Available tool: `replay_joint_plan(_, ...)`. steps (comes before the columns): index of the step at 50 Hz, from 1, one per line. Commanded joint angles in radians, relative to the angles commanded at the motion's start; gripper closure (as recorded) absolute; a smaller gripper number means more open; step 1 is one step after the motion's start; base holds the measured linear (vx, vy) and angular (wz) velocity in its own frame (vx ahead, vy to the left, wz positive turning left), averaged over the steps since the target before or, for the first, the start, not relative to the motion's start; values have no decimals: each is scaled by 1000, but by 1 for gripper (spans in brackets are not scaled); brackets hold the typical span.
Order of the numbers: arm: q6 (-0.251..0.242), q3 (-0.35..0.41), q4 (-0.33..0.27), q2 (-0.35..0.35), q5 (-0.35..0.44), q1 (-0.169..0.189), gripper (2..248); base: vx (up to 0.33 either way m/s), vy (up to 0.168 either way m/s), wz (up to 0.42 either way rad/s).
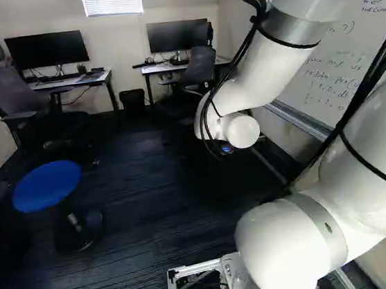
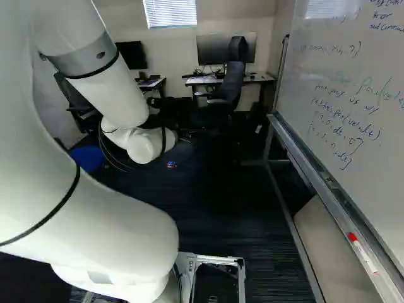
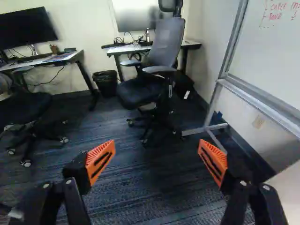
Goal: Open the door and move inside
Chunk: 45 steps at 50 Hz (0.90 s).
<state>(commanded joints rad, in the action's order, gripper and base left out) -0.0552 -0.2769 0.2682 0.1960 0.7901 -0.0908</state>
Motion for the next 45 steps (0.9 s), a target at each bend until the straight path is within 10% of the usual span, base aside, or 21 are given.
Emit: replay_joint_plan(45, 24, 83, -117, 36, 36, 40, 3, 0, 0, 0)
